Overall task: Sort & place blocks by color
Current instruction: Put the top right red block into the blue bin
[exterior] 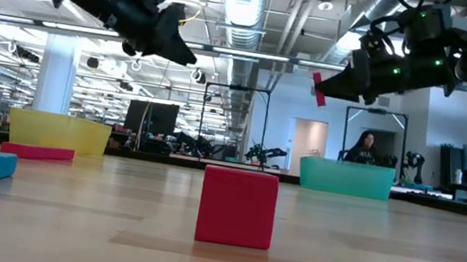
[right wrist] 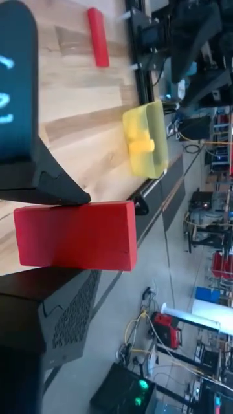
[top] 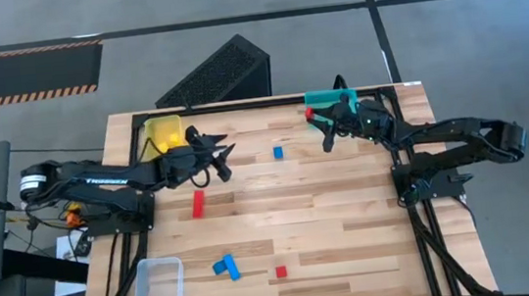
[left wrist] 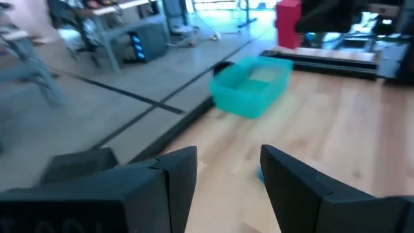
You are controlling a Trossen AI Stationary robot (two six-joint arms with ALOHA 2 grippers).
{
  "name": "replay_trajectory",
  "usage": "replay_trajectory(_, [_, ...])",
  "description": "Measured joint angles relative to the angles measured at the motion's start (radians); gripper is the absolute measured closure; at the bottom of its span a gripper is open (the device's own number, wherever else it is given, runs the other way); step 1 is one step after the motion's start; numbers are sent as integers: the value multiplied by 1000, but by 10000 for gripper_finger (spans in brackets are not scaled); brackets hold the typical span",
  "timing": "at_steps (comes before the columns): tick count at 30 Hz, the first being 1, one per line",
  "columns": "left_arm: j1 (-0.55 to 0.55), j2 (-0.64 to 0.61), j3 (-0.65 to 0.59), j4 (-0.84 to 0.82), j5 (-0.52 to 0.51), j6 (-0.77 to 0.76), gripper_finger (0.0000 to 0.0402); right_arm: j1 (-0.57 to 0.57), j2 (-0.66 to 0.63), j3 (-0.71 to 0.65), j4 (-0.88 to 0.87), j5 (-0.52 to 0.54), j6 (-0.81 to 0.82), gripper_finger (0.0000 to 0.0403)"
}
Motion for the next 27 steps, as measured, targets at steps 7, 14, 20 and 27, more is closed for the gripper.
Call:
replay_trajectory(7, [-57,78,0,17,31,-109,240,-44,6,0,-156,86,-23,270])
replay_trajectory(14, [-99,85,0,23,-67,-186,240,-192,86,0,-184,140,13,267])
replay_trajectory(20, [-99,85,0,23,-83,-313,240,-304,190,0,-206,133,47,261])
replay_trajectory(27, [-119,85,0,23,-90,-408,240,-341,226,0,-163,109,63,218])
